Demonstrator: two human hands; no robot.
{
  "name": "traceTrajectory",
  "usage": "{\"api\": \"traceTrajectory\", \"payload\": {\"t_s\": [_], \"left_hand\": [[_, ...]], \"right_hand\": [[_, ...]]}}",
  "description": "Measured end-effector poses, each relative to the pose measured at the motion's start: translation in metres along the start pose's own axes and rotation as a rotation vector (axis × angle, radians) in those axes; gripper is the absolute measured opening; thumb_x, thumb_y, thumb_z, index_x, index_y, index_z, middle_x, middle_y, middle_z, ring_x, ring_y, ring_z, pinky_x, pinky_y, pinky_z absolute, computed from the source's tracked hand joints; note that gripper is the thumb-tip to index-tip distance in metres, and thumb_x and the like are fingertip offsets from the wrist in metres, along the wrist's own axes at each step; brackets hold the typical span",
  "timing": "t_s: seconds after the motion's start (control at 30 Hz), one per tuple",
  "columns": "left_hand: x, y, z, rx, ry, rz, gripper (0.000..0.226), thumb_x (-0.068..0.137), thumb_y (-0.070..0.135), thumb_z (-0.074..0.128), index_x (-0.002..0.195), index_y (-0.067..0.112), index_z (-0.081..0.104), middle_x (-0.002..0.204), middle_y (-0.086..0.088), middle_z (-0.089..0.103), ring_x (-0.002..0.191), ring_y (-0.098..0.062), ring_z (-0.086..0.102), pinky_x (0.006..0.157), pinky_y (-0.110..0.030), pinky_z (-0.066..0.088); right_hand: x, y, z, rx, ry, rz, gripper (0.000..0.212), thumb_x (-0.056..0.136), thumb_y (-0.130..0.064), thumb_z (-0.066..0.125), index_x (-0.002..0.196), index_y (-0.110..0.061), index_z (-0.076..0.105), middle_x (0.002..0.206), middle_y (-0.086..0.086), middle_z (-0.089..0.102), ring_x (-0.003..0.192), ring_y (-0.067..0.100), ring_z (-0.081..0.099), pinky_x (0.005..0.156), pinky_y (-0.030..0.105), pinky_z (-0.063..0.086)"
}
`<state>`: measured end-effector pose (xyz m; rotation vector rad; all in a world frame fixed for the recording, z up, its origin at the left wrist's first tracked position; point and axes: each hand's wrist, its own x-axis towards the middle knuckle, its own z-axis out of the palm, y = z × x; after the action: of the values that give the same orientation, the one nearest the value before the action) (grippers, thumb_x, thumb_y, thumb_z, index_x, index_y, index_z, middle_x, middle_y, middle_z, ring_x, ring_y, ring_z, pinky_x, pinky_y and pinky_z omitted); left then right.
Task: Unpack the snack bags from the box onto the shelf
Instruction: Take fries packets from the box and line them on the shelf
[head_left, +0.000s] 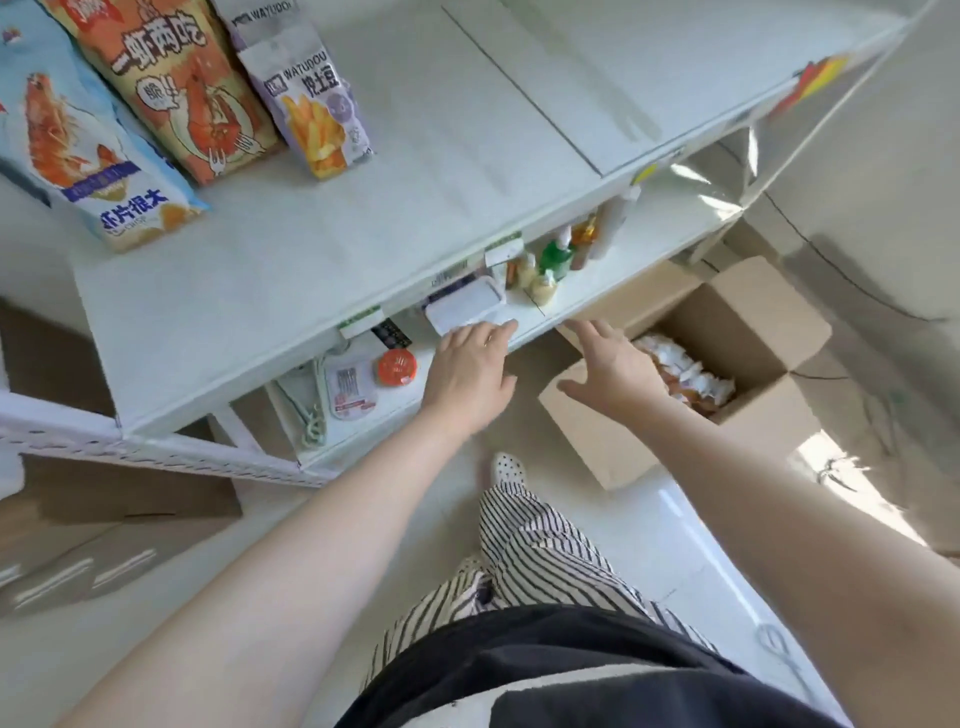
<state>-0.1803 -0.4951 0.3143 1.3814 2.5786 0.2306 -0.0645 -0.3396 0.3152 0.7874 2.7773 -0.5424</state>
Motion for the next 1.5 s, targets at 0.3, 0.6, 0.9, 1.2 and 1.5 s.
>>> {"api": "traceTrajectory", "payload": {"t_s": [0.3,0.6,0.9,1.2,1.5], "left_hand": [[-0.046,0.102,0.056,0.002,-0.177,0.103,0.069,0.091,0.040,0.056,0.150,0.019,0.025,0.142,-0.003,0.043,0.135,-0.024,0.036,0.115,-0.037,0.023],[-0.037,0.254,0.111,0.023,-0.264,0.141,0.070,0.091,0.041,0.056,0.150,0.020,0.023,0.144,-0.005,0.042,0.135,-0.024,0.036,0.113,-0.036,0.023],[-0.034,0.354,0.149,-0.017,-0.308,-0.015,0.068,0.091,0.042,0.056,0.149,0.022,0.026,0.142,-0.005,0.045,0.131,-0.026,0.042,0.109,-0.037,0.029],[0.051,0.396,0.162,-0.041,-0.297,-0.069,0.070,0.089,0.044,0.057,0.148,0.020,0.029,0.145,-0.005,0.044,0.132,-0.027,0.040,0.108,-0.040,0.032],[0.165,0.446,0.180,-0.080,-0.347,-0.067,0.070,0.090,0.043,0.057,0.149,0.021,0.025,0.147,-0.004,0.040,0.133,-0.028,0.039,0.107,-0.038,0.032]], "right_hand": [[-0.134,0.107,0.028,0.028,-0.026,0.282,0.082,0.082,-0.038,0.074,0.149,-0.021,0.029,0.144,0.003,0.042,0.131,0.024,0.042,0.086,0.038,0.049],[-0.231,0.255,0.026,0.081,-0.035,0.413,0.083,0.083,-0.038,0.073,0.150,-0.017,0.028,0.147,0.004,0.041,0.132,0.025,0.042,0.082,0.038,0.051],[-0.267,0.362,-0.001,0.117,-0.034,0.380,0.081,0.085,-0.037,0.072,0.150,-0.017,0.029,0.148,0.006,0.040,0.136,0.025,0.038,0.093,0.039,0.047],[-0.212,0.433,-0.033,0.120,-0.026,0.325,0.080,0.085,-0.038,0.072,0.149,-0.016,0.030,0.141,0.007,0.046,0.129,0.025,0.045,0.080,0.031,0.042],[-0.126,0.510,-0.066,0.103,-0.069,0.304,0.078,0.085,-0.040,0.070,0.149,-0.018,0.030,0.146,0.002,0.043,0.130,0.023,0.044,0.086,0.038,0.050]]}}
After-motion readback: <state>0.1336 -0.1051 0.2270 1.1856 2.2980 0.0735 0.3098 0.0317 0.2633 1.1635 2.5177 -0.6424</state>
